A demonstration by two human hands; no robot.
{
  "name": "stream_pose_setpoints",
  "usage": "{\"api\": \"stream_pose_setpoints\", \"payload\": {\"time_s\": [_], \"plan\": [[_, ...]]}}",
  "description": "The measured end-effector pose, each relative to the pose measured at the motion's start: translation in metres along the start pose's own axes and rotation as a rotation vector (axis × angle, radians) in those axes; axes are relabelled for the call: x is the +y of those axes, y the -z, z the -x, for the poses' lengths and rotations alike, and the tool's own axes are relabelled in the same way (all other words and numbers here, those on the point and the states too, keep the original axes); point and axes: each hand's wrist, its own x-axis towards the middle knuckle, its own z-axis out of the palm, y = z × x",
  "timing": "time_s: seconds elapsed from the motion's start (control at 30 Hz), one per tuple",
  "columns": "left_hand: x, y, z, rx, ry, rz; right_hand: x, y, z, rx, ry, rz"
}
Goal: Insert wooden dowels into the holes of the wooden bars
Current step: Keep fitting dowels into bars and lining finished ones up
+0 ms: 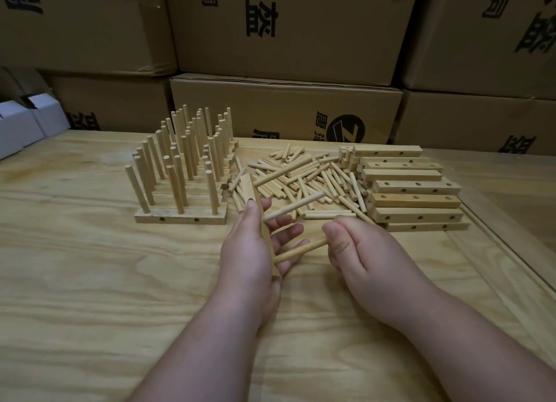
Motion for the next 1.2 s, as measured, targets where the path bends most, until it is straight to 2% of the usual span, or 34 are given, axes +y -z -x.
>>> {"api": "stream_pose_setpoints", "payload": {"time_s": [0.13, 0.4, 0.53, 0.67, 0.73, 0.87, 1.0, 1.2], "plan": [[0.000, -0.001, 0.001, -0.008, -0.004, -0.004, 0.001, -0.006, 0.000, 0.020, -0.112, -0.199], [-0.003, -0.003, 0.006, -0.014, -0.065, -0.015, 0.004, -0.005, -0.002, -0.046, -0.265, -0.192], [-0.004, -0.004, 0.008, -0.044, -0.093, -0.011, 0.002, -0.006, -0.002, -0.010, -0.349, -0.504], [-0.002, -0.005, 0.007, -0.063, -0.101, 0.040, 0.002, -0.010, 0.000, 0.013, -0.348, -0.802], [-0.001, -0.005, 0.006, -0.057, -0.091, 0.084, 0.004, -0.010, -0.001, -0.016, -0.320, -0.759], [-0.002, -0.005, 0.005, -0.085, -0.047, 0.160, 0.002, -0.014, 0.001, -0.119, -0.240, -0.482], [-0.002, -0.004, 0.005, -0.141, -0.022, 0.187, 0.000, -0.017, 0.000, -0.136, -0.279, -0.346], [-0.004, -0.004, 0.007, -0.298, -0.037, 0.065, 0.003, -0.014, 0.002, 0.000, -0.354, -0.449]]}}
